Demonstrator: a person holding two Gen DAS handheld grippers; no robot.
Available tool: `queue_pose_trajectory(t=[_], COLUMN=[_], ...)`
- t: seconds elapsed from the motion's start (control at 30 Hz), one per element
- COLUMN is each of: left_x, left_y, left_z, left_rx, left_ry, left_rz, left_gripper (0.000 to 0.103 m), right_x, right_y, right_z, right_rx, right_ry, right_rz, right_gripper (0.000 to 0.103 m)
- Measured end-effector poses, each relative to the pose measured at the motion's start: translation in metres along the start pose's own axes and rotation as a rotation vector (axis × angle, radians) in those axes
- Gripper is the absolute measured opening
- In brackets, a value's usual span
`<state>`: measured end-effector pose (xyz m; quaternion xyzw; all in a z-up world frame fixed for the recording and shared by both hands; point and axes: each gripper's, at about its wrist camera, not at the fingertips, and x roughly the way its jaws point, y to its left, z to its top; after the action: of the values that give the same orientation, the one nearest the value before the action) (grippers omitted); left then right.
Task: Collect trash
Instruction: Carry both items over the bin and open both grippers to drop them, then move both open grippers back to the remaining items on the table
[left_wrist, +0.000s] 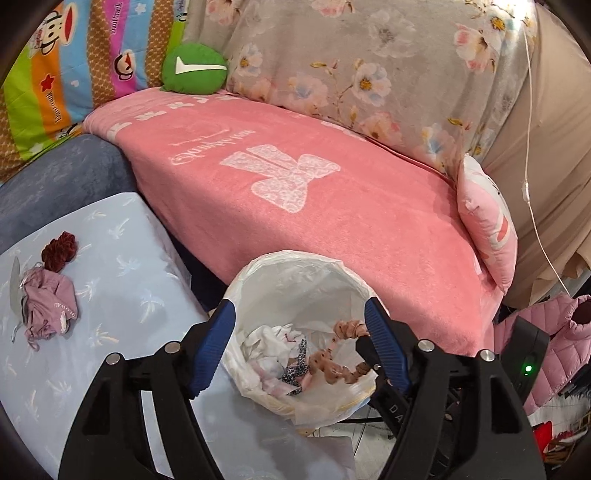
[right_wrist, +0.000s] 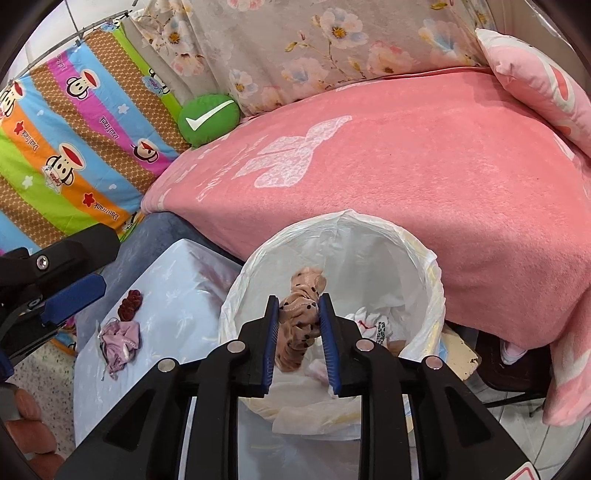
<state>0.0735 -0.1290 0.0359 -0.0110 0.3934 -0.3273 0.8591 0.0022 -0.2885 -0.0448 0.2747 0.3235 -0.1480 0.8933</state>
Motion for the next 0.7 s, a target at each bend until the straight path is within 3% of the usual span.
queue_pose_trajectory(t=[0.7], left_x=[-0.018], left_y=[0.052], left_z=[-0.012], left_rx=[-0.086], left_ry=[-0.022], left_rz=[0.078], left_gripper=[0.069], right_x=[-0.002], right_y=[0.039], right_z=[-0.007], right_rx=[-0.068], right_ry=[0.005], right_rz=[0.014], right_gripper=[0.029])
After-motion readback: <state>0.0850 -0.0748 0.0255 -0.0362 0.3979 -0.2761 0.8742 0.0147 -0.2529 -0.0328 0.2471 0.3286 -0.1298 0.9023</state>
